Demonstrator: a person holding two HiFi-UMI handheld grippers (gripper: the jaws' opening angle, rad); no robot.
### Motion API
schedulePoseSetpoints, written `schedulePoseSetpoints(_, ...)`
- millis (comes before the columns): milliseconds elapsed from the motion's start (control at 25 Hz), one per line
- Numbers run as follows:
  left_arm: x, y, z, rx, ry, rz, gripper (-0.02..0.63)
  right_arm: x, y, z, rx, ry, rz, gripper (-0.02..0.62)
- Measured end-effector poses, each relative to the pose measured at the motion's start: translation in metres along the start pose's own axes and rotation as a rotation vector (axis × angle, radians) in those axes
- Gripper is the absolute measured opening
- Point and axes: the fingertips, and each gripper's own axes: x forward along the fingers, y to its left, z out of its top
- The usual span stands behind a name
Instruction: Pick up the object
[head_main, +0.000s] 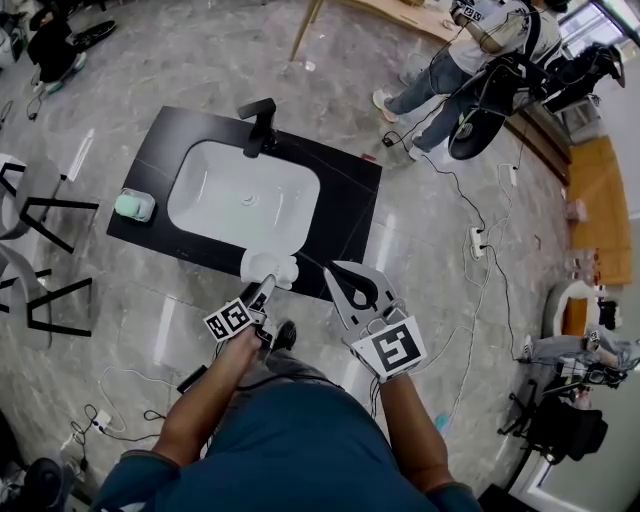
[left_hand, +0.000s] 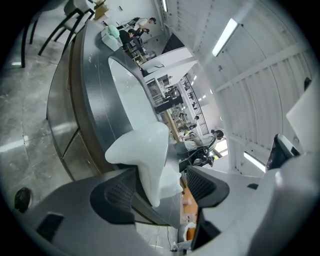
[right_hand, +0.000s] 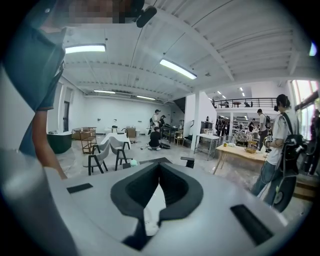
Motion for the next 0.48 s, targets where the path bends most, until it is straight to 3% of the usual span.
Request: schedulePoseSetpoints(480,0.014,0.014,0.005,-0.051,-0.008,0.077,0.296,-0.004,-0.010,-0.011,0.015,0.006,-0.005,0.014)
